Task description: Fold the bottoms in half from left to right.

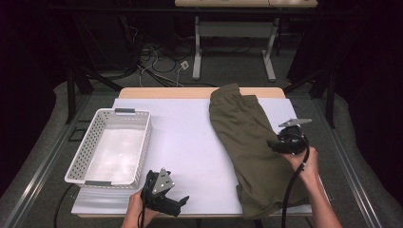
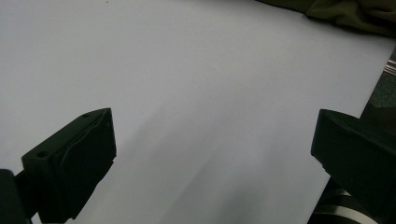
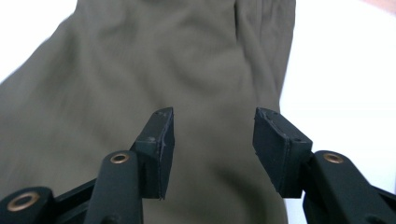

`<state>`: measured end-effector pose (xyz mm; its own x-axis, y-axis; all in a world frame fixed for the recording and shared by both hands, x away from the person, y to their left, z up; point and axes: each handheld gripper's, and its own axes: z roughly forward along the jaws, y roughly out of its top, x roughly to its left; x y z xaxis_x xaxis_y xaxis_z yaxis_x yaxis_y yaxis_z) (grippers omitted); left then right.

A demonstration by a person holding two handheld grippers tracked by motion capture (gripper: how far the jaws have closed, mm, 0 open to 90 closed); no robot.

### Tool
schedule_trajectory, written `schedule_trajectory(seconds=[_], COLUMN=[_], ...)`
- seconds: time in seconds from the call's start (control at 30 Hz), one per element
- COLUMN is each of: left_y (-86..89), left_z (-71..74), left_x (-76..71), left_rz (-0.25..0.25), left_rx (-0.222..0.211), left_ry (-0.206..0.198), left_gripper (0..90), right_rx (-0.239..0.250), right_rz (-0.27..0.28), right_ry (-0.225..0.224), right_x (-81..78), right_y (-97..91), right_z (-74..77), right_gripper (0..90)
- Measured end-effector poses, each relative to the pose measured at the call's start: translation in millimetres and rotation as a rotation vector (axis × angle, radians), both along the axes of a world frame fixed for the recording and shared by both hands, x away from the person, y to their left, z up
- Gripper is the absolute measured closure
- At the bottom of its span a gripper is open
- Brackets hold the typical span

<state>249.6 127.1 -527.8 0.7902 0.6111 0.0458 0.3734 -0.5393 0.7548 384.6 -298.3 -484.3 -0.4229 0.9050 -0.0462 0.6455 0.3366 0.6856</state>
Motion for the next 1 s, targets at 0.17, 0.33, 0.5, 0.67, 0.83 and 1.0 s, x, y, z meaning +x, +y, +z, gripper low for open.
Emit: schedule_trajectory(seconds=[0.17, 0.33, 0.5, 0.67, 0.83, 1.0], left_y=[2.2, 3.3, 0.7, -1.1, 0.0, 1.1], left_z=[0.6, 1.7, -1.6, -2.7, -2.4, -2.2], left_x=[1.1, 1.9, 2.0, 1.4, 1.7, 2.3], left_rz=[0.001, -0.002, -0.003, -0.009, -0.013, -0.014], left_rx=[0.000, 0.012, 0.014, 0.016, 0.014, 0.017], left_ry=[-0.004, -0.011, -0.005, 0.002, -0.003, -0.001], left_gripper=[0.0, 0.0, 0.0, 0.0, 0.0, 0.0], right_rx=[0.000, -0.006, -0.006, -0.011, -0.051, -0.056], right_rz=[-0.007, -0.043, -0.075, -0.054, -0.055, -0.080], right_ry=[0.002, 0.035, 0.088, 0.106, 0.101, 0.080], right_x=[28.9, 41.4, 42.9, 42.3, 39.0, 30.8], right_y=[3.5, -3.1, -13.3, -8.7, -5.8, -7.4], right_z=[-7.8, -24.4, -38.1, -42.6, -37.5, -23.7], right_gripper=[50.1, 49.8, 54.8, 77.6, 89.6, 90.0])
